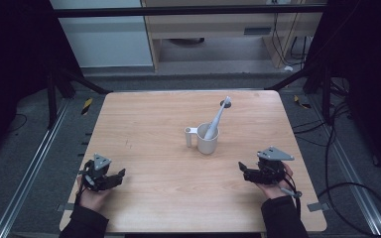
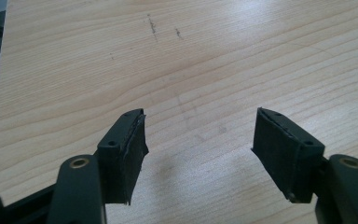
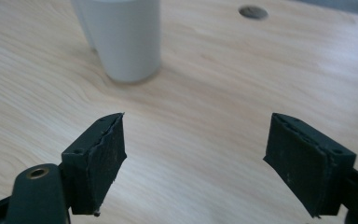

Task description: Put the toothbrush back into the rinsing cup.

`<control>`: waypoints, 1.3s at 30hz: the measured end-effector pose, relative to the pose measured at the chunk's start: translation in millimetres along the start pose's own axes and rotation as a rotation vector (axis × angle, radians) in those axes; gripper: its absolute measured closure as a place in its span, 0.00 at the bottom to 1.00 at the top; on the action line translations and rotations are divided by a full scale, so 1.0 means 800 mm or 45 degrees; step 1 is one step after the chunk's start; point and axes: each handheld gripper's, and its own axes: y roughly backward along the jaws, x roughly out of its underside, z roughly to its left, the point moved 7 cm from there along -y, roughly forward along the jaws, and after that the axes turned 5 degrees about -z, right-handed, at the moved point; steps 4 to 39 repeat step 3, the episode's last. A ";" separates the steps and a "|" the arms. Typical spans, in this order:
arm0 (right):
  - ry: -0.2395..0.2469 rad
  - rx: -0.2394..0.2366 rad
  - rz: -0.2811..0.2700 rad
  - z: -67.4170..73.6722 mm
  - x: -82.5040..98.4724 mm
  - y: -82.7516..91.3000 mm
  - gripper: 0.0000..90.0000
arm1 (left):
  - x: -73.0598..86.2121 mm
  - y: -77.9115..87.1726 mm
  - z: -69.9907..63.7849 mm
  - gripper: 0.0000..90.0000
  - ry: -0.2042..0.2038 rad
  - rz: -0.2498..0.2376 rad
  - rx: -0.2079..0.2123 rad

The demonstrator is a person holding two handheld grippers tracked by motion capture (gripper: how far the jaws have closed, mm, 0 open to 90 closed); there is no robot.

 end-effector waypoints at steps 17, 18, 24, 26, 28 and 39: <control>-0.027 0.029 0.035 -0.014 0.015 0.005 0.21 | 0.001 -0.002 0.002 0.36 -0.003 0.008 -0.009; -0.027 0.029 0.035 -0.014 0.015 0.005 0.21 | 0.001 -0.002 0.002 0.36 -0.003 0.008 -0.009; -0.027 0.029 0.035 -0.014 0.015 0.005 0.21 | 0.001 -0.002 0.002 0.36 -0.003 0.008 -0.009; -0.027 0.029 0.035 -0.014 0.015 0.005 0.21 | 0.001 -0.002 0.002 0.36 -0.003 0.008 -0.009; -0.027 0.029 0.035 -0.014 0.015 0.005 0.21 | 0.001 -0.002 0.002 0.36 -0.003 0.008 -0.009; -0.027 0.029 0.035 -0.014 0.015 0.005 0.21 | 0.001 -0.002 0.002 0.36 -0.003 0.008 -0.009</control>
